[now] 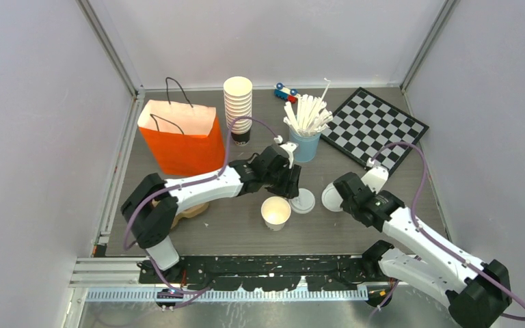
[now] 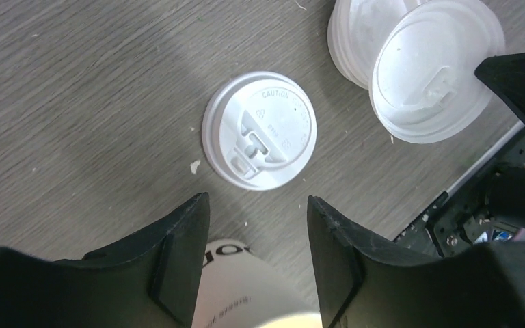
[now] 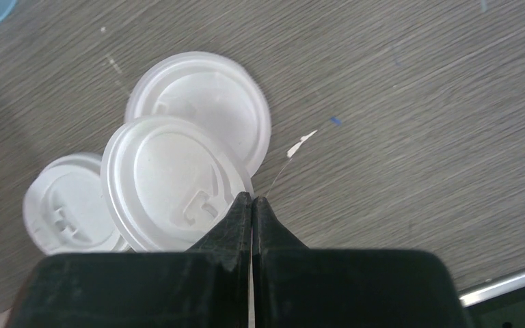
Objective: Pack the takeout coffee
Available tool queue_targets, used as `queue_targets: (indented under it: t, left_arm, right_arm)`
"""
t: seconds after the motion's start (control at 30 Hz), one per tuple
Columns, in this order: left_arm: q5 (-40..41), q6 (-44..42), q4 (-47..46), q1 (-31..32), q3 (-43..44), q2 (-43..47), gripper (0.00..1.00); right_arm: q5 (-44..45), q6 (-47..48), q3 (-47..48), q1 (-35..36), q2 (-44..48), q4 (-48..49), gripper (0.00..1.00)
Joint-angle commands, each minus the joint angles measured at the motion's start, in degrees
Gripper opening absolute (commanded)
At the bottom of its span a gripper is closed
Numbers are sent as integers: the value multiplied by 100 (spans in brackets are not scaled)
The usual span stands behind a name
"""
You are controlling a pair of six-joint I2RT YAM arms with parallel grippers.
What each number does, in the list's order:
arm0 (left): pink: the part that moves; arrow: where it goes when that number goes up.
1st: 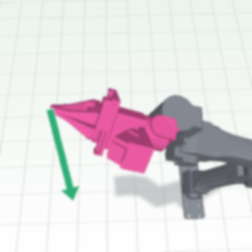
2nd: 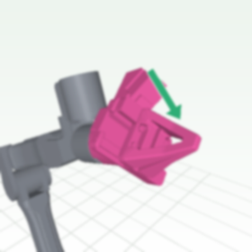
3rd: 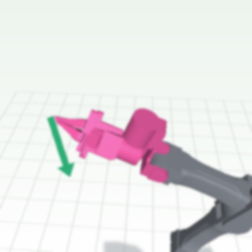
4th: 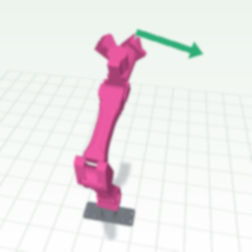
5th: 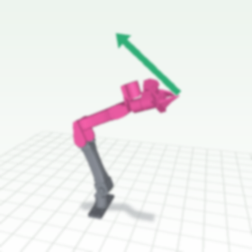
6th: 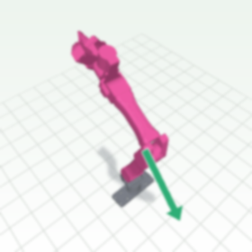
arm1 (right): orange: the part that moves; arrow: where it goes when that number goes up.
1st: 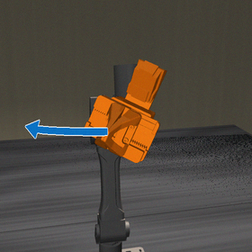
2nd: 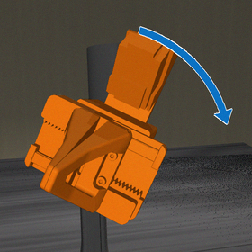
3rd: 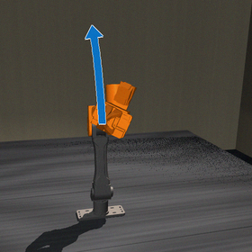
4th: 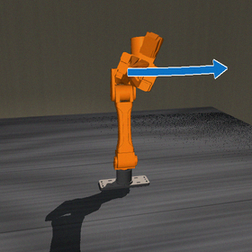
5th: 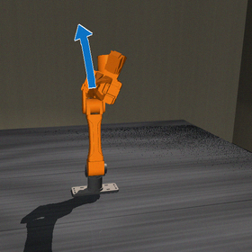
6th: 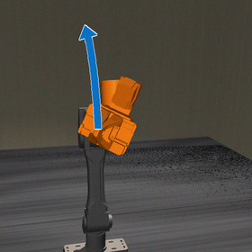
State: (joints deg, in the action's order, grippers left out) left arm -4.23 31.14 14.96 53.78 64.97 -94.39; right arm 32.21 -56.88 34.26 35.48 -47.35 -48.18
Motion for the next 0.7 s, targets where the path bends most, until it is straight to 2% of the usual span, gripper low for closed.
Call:
queue_targets:
  t: [0.0,0.4,0.57,0.67]
  left_arm:
    - [175,-94,7,91,433,-426,57]
    - [379,-209,206,228,832,-1267,63]
    - [366,-222,190,280,901,-1361,64]
    - [340,-231,154,290,855,-1215,63]
  right_arm:
    - [598,231,224,-236,-317,372,1]
    - [-247,843,-58,-1213,-356,1267,3]
    - [-318,863,-97,-1310,-712,1379,13]
    - [-387,861,-71,-1321,-784,1373,15]
